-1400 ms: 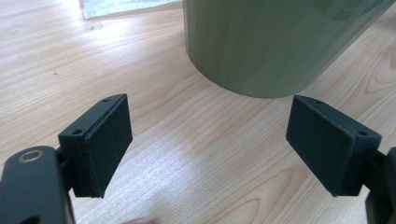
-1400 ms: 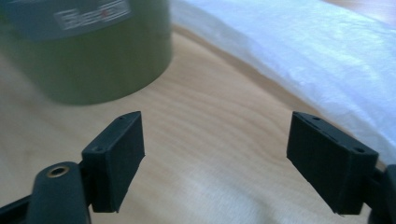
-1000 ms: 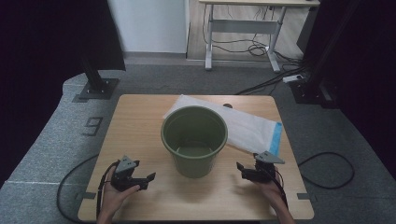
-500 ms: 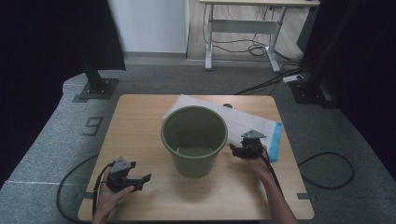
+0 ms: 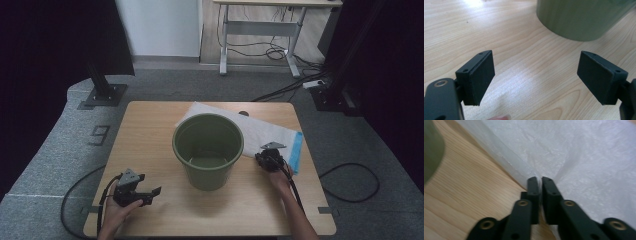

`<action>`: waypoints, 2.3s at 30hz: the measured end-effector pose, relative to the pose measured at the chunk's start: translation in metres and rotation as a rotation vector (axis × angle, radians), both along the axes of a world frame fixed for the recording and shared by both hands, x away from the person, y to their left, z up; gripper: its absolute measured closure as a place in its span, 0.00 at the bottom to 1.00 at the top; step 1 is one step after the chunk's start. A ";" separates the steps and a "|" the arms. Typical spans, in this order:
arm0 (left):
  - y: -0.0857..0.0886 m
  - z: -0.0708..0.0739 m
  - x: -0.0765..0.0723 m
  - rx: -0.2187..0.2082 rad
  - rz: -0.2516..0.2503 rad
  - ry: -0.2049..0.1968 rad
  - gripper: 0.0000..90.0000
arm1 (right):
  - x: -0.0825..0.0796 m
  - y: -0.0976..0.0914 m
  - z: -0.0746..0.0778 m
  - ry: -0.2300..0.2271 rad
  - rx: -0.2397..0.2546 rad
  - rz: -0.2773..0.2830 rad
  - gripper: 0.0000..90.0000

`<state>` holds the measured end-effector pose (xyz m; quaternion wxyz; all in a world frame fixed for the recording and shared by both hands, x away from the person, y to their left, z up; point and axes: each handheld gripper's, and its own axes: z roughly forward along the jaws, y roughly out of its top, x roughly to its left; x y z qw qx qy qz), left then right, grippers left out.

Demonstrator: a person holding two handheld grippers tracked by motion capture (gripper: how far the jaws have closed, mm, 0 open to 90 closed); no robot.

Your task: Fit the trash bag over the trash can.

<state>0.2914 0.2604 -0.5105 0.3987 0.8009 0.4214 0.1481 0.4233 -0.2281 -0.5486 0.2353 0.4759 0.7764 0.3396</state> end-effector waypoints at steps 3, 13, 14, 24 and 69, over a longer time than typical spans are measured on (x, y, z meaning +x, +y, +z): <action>0.001 -0.001 -0.001 0.007 0.015 0.007 0.16 | -0.010 -0.010 0.002 0.012 0.011 -0.001 0.99; -0.002 0.003 -0.003 -0.034 -0.004 -0.002 0.17 | -0.096 -0.056 0.001 0.032 0.057 -0.029 0.99; -0.003 0.002 -0.002 -0.033 -0.006 0.000 0.17 | -0.103 -0.060 0.002 0.028 0.057 -0.035 0.99; -0.010 0.004 0.003 0.004 -0.026 0.004 0.17 | -0.121 -0.058 0.008 -0.022 0.052 -0.019 0.72; -0.021 0.001 0.008 0.024 -0.030 -0.021 0.19 | -0.062 0.034 0.008 -0.056 0.066 0.194 0.50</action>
